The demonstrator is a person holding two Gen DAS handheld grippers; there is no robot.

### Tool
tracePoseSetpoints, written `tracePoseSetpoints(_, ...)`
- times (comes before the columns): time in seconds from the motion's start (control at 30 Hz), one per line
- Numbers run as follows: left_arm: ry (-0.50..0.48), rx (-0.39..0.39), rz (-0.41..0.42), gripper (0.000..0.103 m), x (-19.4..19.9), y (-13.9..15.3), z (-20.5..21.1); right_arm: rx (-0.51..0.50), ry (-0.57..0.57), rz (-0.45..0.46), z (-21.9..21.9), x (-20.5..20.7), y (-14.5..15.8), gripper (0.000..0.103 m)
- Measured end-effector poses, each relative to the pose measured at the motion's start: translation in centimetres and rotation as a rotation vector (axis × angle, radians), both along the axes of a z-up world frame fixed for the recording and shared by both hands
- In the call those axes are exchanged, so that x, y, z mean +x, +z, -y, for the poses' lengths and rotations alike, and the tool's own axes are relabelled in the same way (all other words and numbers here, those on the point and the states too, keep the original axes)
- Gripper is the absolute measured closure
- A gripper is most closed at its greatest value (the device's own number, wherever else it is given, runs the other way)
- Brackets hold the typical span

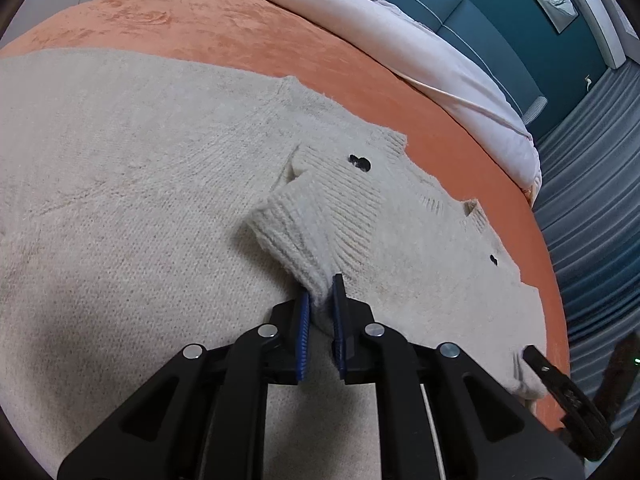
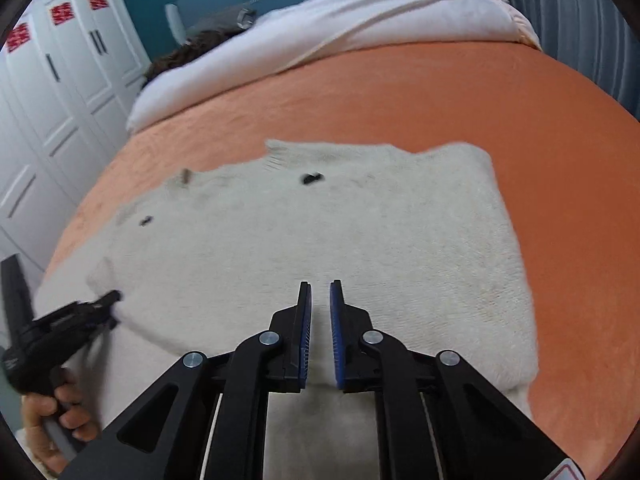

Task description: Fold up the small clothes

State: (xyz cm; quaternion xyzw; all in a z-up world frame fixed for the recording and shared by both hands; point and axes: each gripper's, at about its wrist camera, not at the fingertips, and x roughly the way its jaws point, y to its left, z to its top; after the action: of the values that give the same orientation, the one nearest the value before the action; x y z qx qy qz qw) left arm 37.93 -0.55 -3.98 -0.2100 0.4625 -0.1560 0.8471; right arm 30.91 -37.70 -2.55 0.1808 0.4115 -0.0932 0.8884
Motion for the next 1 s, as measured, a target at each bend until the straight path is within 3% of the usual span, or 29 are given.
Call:
tracePoseSetpoints(0.03, -0.009, -0.014, -0.003, 0.092, 0.1, 0.0, -0.3, 0.023, -0.064, -0.020, 1.7, -0.1, -1.4, 0.103)
tracePoseSetpoints(0.1, -0.023, -0.058, -0.010, 0.091, -0.1, -0.1, -1.2, 0.207, -0.116, 0.058, 4.8, -1.7, -2.7, 0.103)
tracePoseSetpoints(0.13, -0.021, -0.091, -0.012, 0.091, -0.4, 0.1, -2.0, 0.233, -0.171, 0.060, 5.5, -2.8, -2.4, 0.103)
tracePoseSetpoints(0.17, -0.003, -0.103, -0.010, 0.091, -1.0, 0.4, -3.0, 0.191, -0.203, 0.052, 5.2, -3.7, -1.6, 0.103)
tracePoseSetpoints(0.2, 0.010, -0.106, 0.003, 0.091, -1.6, 0.8, -4.2, 0.136, -0.211, 0.048, 4.5, -4.4, -0.8, 0.089)
tracePoseSetpoints(0.27, 0.038, -0.136, 0.021, 0.087, -2.8, 1.3, -7.9, 0.062, -0.175, 0.072, 2.3, -6.2, 0.6, 0.082)
tracePoseSetpoints(0.37, 0.171, -0.108, 0.026, 0.078, -4.6, 1.6, -16.2, 0.023, -0.086, 0.083, -1.4, -8.0, 0.5, 0.065)
tracePoseSetpoints(0.47, 0.377, -0.043, 0.016, 0.063, -5.3, 2.1, -25.6, -0.051, -0.071, 0.060, -3.9, -9.3, -1.2, 0.057)
tracePoseSetpoints(0.6, 0.640, -0.052, -0.022, 0.059, -4.4, 2.0, -36.7, -0.071, -0.089, 0.028, -4.5, -9.6, -2.2, 0.052)
tracePoseSetpoints(0.7, 0.750, -0.122, -0.036, 0.063, -2.8, 1.4, -41.1, -0.063, -0.082, 0.019, -3.5, -10.7, -2.5, 0.046)
tracePoseSetpoints(0.73, 0.767, -0.141, -0.038, 0.066, -2.2, 1.3, -41.5, -0.062, -0.077, 0.019, -3.3, -10.8, -2.5, 0.045)
tracePoseSetpoints(0.77, 0.779, -0.140, -0.040, 0.078, -1.5, 1.4, -41.6, -0.064, -0.071, 0.018, -3.3, -10.9, -2.6, 0.043)
tracePoseSetpoints(0.8, 0.772, -0.134, -0.041, 0.097, -0.7, 1.6, -41.3, -0.072, -0.070, 0.015, -3.4, -10.8, -2.7, 0.043)
tracePoseSetpoints(0.9, 0.709, -0.118, 0.031, 0.096, 0.7, 4.2, -39.2, -0.092, -0.072, 0.019, -3.7, -10.9, -2.9, 0.041)
tracePoseSetpoints(1.0, 0.511, -0.087, 0.191, 0.096, 1.6, 9.5, -32.3, -0.084, -0.071, 0.030, -3.6, -10.9, -3.1, 0.039)
